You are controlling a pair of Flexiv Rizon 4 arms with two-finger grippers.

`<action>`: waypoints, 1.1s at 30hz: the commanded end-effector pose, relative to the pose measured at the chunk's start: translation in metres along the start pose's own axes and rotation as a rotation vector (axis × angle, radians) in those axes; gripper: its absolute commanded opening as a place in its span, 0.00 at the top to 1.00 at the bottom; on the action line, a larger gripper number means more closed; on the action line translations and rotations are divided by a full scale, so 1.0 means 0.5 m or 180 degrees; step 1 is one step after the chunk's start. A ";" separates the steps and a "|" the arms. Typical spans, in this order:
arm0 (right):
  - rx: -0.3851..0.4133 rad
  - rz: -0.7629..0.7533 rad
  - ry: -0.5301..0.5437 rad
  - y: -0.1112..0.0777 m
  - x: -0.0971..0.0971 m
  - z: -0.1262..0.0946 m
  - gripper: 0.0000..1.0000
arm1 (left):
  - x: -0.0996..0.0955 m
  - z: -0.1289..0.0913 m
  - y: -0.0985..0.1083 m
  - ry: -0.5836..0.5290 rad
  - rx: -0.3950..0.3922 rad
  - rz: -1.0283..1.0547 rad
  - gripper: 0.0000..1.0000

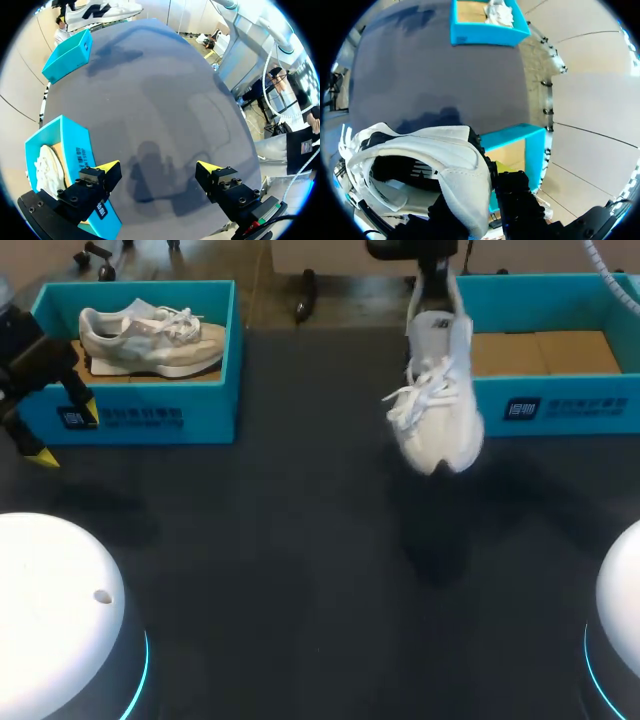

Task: Take the shoe out of the shoebox, open the shoe tongue, remove and reinsert the insole, then place the shoe into the shoebox

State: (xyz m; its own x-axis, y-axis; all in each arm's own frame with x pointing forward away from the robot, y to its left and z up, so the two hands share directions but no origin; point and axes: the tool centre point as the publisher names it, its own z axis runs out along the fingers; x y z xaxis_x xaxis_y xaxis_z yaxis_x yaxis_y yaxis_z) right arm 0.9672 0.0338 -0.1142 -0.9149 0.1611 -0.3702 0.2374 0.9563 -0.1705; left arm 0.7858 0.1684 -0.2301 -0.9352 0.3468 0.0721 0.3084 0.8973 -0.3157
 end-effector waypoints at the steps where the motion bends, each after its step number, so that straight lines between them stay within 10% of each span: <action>1: -0.0031 -0.0010 0.0090 -0.048 -0.087 -0.005 1.00 | 0.001 -0.001 0.000 0.0008 -0.0008 0.0001 0.00; 14: -0.0137 -0.0184 0.0083 -0.184 -0.307 0.074 1.00 | 0.001 -0.001 0.000 0.0008 -0.0008 0.0001 0.00; 29: -0.0137 -0.0184 0.0083 -0.184 -0.307 0.074 1.00 | 0.001 -0.001 0.000 0.0008 -0.0008 0.0001 0.00; 33: -0.0135 -0.0014 -0.0011 -0.219 -0.381 0.089 1.00 | 0.001 -0.001 0.000 0.0008 -0.0008 0.0001 0.00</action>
State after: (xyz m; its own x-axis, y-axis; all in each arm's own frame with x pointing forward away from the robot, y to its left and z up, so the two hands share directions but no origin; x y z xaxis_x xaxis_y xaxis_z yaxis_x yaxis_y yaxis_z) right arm 1.1138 -0.0996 -0.0697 -0.9124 0.1509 -0.3806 0.2167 0.9667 -0.1362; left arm 0.7858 0.1685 -0.2300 -0.9353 0.3466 0.0721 0.3082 0.8974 -0.3156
